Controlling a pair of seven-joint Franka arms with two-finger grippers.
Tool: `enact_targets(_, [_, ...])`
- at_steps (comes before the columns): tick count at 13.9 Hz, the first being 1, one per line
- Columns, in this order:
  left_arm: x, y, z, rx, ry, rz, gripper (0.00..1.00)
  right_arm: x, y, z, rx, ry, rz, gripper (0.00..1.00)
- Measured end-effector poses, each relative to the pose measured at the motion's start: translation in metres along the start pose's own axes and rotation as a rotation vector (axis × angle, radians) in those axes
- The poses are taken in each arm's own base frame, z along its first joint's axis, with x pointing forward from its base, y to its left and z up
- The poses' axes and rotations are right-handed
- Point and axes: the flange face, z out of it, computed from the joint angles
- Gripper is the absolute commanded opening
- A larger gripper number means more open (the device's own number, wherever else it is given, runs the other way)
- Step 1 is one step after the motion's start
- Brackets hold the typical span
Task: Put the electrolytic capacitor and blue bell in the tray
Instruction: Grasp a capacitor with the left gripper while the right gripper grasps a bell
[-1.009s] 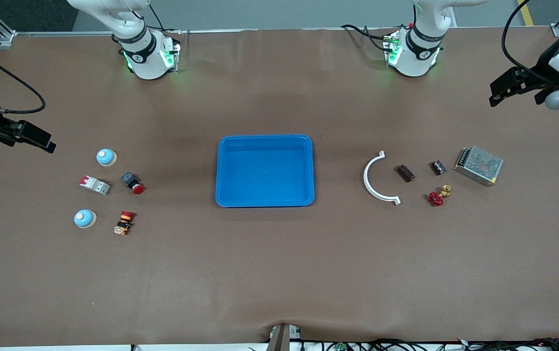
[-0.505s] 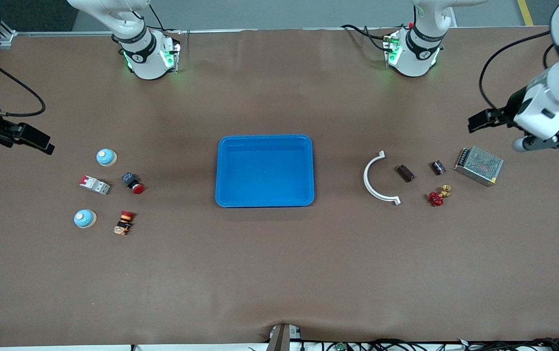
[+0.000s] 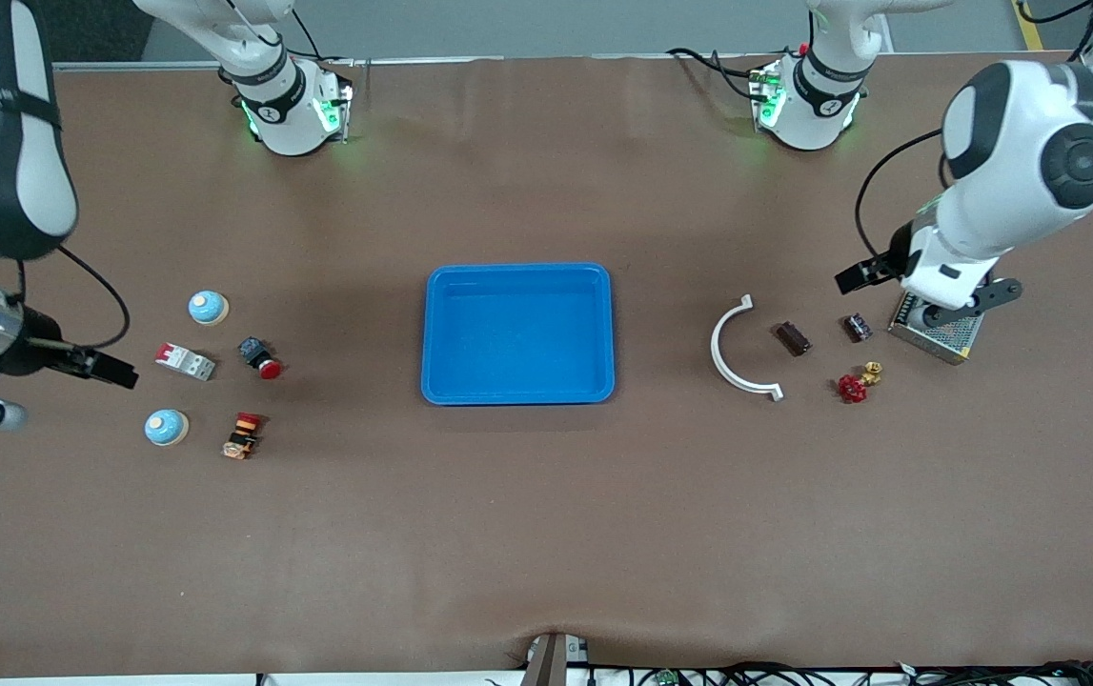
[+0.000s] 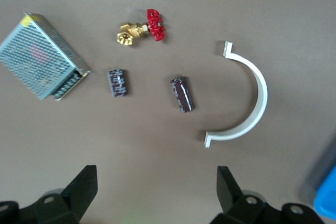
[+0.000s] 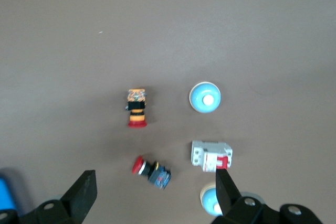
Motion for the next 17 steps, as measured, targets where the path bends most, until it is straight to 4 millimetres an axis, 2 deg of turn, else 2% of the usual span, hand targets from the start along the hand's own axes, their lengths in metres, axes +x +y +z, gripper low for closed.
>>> enact_targets(3, [-0.002,-0.005,0.05,-0.007,0.007,-0.064,1.0,0.017,0.01,0.055,0.0,0.003,-0.002,1.0])
enact_targets(6, [0.004,0.005,0.089,-0.014,-0.001,-0.153,0.94,0.032,0.024,0.108,0.003,0.021,-0.027,1.0])
enact_targets(10, [0.015,0.018,0.134,-0.038,0.004,-0.215,0.9,0.03,0.046,0.17,0.007,0.062,-0.065,1.0])
enact_targets(15, [0.023,0.021,0.186,-0.062,0.002,-0.247,0.85,0.025,0.054,0.216,0.005,0.027,-0.091,1.0])
enact_targets(17, [0.023,0.02,0.198,-0.057,-0.012,-0.25,0.78,0.025,0.059,0.225,0.005,0.023,-0.108,1.0])
